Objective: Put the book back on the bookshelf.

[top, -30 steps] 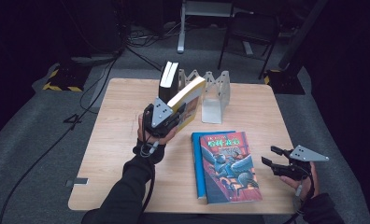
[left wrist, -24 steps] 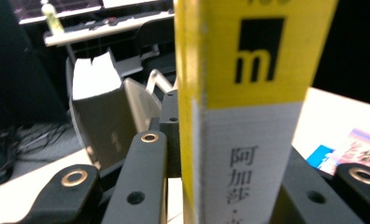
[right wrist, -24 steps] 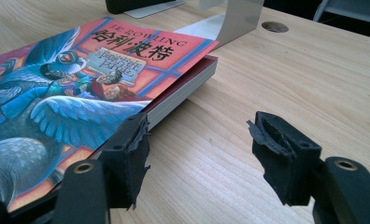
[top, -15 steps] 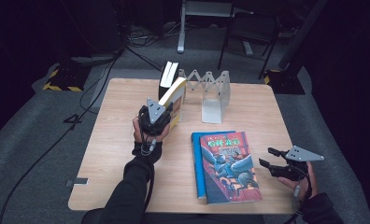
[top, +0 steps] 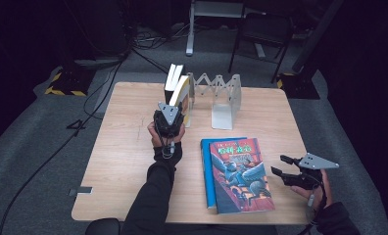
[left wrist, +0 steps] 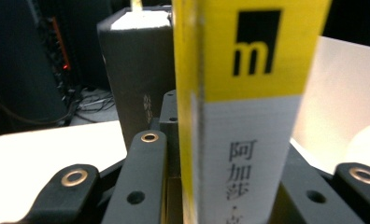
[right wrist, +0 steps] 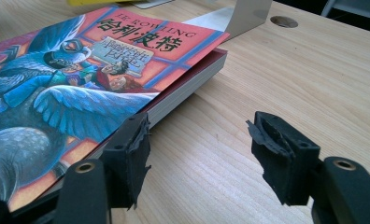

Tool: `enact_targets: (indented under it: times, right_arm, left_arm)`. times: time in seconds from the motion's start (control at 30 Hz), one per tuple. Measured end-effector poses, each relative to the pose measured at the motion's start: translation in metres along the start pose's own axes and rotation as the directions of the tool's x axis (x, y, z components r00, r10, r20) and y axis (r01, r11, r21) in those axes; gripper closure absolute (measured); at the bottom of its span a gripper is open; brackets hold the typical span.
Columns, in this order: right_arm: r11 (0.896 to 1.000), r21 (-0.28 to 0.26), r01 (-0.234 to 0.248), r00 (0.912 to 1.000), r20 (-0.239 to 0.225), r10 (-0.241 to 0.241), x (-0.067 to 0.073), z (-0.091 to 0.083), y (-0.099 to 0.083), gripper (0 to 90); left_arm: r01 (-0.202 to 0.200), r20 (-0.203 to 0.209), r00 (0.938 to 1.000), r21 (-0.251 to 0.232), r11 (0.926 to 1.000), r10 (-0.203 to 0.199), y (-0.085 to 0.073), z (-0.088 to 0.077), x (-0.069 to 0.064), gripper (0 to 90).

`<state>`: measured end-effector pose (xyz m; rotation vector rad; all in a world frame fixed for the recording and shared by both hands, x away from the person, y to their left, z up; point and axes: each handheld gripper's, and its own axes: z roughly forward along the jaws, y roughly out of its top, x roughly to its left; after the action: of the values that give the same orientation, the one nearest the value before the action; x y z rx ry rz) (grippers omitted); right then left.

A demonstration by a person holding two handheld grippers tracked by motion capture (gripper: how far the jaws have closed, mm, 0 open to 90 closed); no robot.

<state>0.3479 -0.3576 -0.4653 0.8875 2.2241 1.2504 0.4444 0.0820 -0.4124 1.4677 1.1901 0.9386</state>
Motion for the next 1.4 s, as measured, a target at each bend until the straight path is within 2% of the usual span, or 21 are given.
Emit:
enact_targets:
  times: [0.1,0.27,0.4,0.5,0.6,0.67,0.7,0.77,0.83,0.97,1.03,1.1,1.3,1.4]
  right_arm:
    - [1.000,-0.001,-0.001,1.0000,-0.002,0.001,0.000,-0.001,0.000,37.3]
    - [0.999,-0.015,-0.032,0.9995,-0.007,0.032,-0.004,-0.002,-0.001,37.3]
    - [0.999,-0.021,-0.048,0.9988,-0.013,0.047,-0.005,-0.002,-0.001,37.3]
    - [0.999,-0.020,-0.048,0.9987,-0.017,0.047,-0.004,-0.001,-0.001,37.2]
    - [0.999,-0.009,-0.045,0.9989,-0.012,0.045,-0.004,-0.001,-0.002,36.8]
    - [0.999,-0.008,-0.051,0.9987,-0.006,0.051,-0.005,-0.003,-0.003,36.8]
    - [0.998,-0.014,-0.057,0.9983,-0.005,0.057,-0.006,-0.004,-0.003,36.9]
    - [0.997,-0.017,-0.070,0.9975,-0.002,0.070,-0.006,-0.005,-0.003,36.9]
    - [0.998,-0.014,-0.063,0.9980,-0.008,0.063,-0.005,-0.004,-0.003,36.8]
    - [0.999,0.001,-0.046,0.9987,-0.021,0.046,0.000,-0.002,-0.002,36.3]
    - [0.999,0.005,-0.040,0.9988,-0.028,0.040,0.001,-0.001,-0.002,36.3]
    - [0.999,0.012,-0.031,0.9989,-0.033,0.032,0.001,0.000,-0.003,36.3]
    - [0.999,0.032,-0.019,0.9989,-0.041,0.021,0.003,0.004,-0.004,36.3]
    - [0.999,0.039,-0.015,0.9989,-0.043,0.017,0.003,0.007,-0.005,36.6]
  left_arm:
    - [-0.010,-0.010,0.9999,-0.013,0.9999,0.010,-0.004,0.003,-0.003,75.0]
    - [0.000,-0.009,1.0000,-0.029,0.9996,0.000,-0.013,0.000,-0.003,73.4]
    - [0.003,-0.006,1.0000,-0.005,1.0000,-0.003,-0.023,-0.002,-0.003,70.9]
    - [0.007,-0.010,0.9999,0.034,0.9994,-0.007,-0.038,-0.003,-0.003,69.0]
    - [0.061,-0.008,0.9981,0.041,0.9973,-0.061,-0.052,-0.012,-0.004,69.0]
    - [0.055,-0.017,0.9984,0.061,0.9966,-0.054,-0.058,-0.016,-0.006,69.0]
    - [0.062,-0.019,0.9980,0.087,0.9942,-0.061,-0.064,-0.019,-0.007,69.0]
    - [0.062,-0.019,0.9980,0.087,0.9942,-0.061,-0.064,-0.019,-0.007,69.4]
    - [0.076,-0.018,0.9970,0.099,0.9922,-0.075,-0.069,-0.022,-0.009,70.7]
    - [0.022,-0.054,0.9984,0.107,0.9940,-0.017,-0.068,-0.018,-0.013,74.6]
    - [0.047,-0.066,0.9970,0.106,0.9933,-0.040,-0.066,-0.012,-0.014,75.1]
    - [0.051,-0.082,0.9957,0.108,0.9929,-0.042,-0.064,-0.008,-0.015,75.2]
    - [0.084,-0.094,0.9928,0.109,0.9905,-0.074,-0.059,0.008,-0.017,75.3]
    - [0.078,-0.084,0.9941,0.110,0.9909,-0.069,-0.057,0.016,-0.015,75.2]
